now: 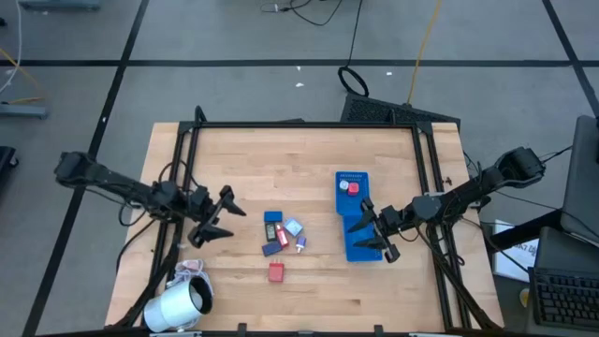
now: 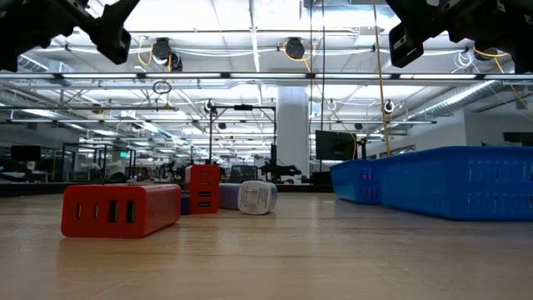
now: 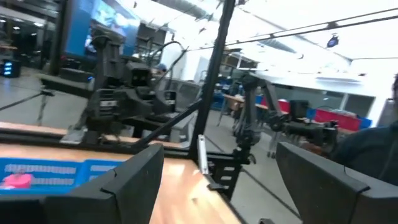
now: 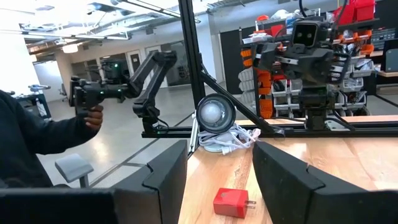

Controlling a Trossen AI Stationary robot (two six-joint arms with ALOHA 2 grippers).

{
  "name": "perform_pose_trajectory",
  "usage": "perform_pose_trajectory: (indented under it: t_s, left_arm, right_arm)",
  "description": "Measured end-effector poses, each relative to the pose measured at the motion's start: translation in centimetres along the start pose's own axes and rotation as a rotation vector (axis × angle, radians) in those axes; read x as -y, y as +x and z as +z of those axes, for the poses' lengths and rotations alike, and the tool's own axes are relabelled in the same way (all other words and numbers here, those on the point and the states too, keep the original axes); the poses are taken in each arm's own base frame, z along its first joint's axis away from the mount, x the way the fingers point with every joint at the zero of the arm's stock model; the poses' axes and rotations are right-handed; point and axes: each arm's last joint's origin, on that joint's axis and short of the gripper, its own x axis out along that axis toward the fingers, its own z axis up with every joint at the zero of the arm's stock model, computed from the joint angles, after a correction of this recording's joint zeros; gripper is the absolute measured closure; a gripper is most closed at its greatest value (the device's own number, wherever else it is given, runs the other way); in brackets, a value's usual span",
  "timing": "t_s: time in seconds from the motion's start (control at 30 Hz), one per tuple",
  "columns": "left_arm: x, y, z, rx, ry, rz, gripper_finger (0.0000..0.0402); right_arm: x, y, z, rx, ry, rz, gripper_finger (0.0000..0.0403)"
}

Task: Pick & Place Office items
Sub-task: Put the red charger adapter into the top blue bin

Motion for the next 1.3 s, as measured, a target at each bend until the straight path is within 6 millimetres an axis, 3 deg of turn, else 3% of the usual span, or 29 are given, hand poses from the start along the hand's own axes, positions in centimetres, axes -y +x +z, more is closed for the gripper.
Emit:
perform_pose_trajectory:
  t_s: [0.33, 0.7, 0.87, 1.13, 1.3]
  left_arm:
    - [0.9, 1.9, -2.1, 0.013, -0.130, -0.020, 0.0083]
    - [0.8, 5.6, -3.5, -0.034, -0.152, 0.155, 0.0071]
    - [0.7, 8.2, -4.2, -0.206, -0.194, 0.220, 0.0076]
    - [0.2, 12.7, -5.9, -0.735, -0.154, 0.469, 0.0103]
    - [0.0, 14.3, -7.7, -0.854, -0.246, 0.522, 0.0118]
  right_arm:
    - [0.0, 0.0, 0.0, 0.000, -0.002, 0.000, 0.0232]
    - [0.0, 0.0, 0.0, -0.002, 0.000, 0.000, 0.0232]
    - [0.0, 0.0, 0.0, -0.004, 0.000, -0.001, 0.0232]
    - [0.0, 0.0, -0.2, -0.018, 0.001, -0.003, 0.0232]
    - [0.0, 0.0, -0.2, -0.020, 0.001, -0.004, 0.0232]
